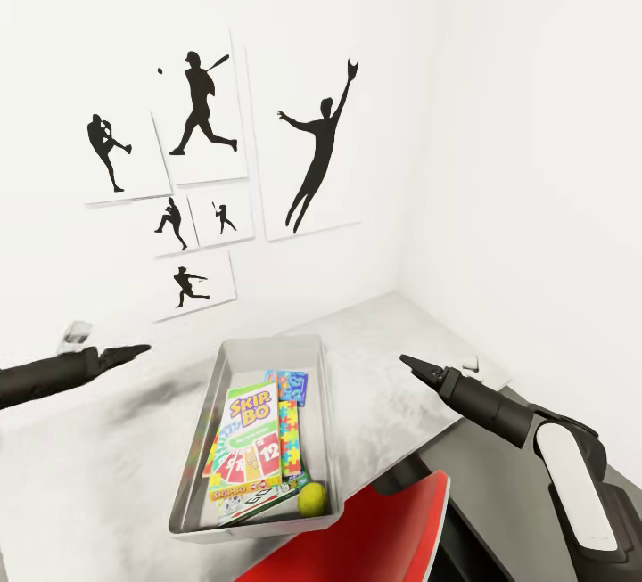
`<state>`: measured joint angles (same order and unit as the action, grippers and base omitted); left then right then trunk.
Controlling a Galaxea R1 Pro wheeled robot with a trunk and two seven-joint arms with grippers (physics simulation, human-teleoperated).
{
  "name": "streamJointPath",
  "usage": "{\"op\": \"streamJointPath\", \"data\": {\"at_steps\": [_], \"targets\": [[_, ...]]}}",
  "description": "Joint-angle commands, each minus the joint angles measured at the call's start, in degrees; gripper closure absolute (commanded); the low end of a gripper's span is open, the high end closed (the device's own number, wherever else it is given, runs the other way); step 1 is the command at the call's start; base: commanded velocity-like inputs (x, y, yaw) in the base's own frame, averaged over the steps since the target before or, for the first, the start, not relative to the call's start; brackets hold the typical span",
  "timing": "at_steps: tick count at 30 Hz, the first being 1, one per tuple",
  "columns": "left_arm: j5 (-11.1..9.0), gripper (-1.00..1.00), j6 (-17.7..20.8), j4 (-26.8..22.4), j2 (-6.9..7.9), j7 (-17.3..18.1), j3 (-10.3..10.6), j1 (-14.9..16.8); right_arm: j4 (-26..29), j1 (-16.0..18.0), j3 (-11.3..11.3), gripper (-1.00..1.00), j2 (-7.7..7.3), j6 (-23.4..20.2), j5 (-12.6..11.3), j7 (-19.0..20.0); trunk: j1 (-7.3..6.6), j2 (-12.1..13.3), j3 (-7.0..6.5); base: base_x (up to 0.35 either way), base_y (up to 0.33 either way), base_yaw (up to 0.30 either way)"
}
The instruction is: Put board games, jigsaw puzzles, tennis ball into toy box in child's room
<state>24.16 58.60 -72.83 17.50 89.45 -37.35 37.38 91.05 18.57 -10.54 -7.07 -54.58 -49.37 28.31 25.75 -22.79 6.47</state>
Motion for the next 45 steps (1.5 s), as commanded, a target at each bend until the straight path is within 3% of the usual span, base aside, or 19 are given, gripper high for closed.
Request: {"op": "streamJointPath", "data": {"at_steps": [1,6,9,11,21,36,45], "targets": [[0.51,-1.00,0.51,0.88,0.20,0.55,-1.52,-0.44,0.01,0.06,-0.08,-1.00,0.01,-0.29,0.24,0.32,0.04,-0.13,0.12,0.000,0.000,0.000],[0.42,-1.00,-1.96,6.83,1.08,0.55,-11.31,-5.02,0.06,0.06,-0.07,-1.00,0.12,-0.22,0.25,0.20,0.04,-0.13,0.12,-0.028,0.000,0.000],[-0.28,-1.00,-2.63,7.77,1.20,0.55,-14.46,-5.86,0.08,0.06,-0.03,-1.00,0.29,-0.02,0.24,0.23,0.04,-0.13,0.12,-0.199,0.000,0.000],[-1.17,-1.00,-2.79,8.02,1.36,0.55,-15.31,-6.08,0.09,0.06,-0.03,-1.00,0.39,0.08,0.24,0.24,0.04,-0.13,0.12,-0.272,0.000,0.000],[-2.74,-1.00,-2.36,8.22,3.22,0.55,-16.22,-6.43,0.09,0.06,-0.14,-1.00,0.72,0.29,0.30,0.22,0.04,-0.13,-0.14,-0.301,0.081,-0.020],[-2.81,-1.00,-2.20,8.23,3.42,0.55,-16.20,-6.44,0.15,0.07,-0.31,-1.00,0.53,0.41,0.02,0.24,0.04,-0.13,-0.38,-0.124,0.075,-0.093],[-2.82,-1.00,-2.17,8.14,3.41,0.55,-16.17,-6.44,0.12,0.06,-2.96,-1.00,0.60,0.03,-0.19,0.32,0.04,-0.13,-0.38,-0.116,0.001,-0.271]]}}
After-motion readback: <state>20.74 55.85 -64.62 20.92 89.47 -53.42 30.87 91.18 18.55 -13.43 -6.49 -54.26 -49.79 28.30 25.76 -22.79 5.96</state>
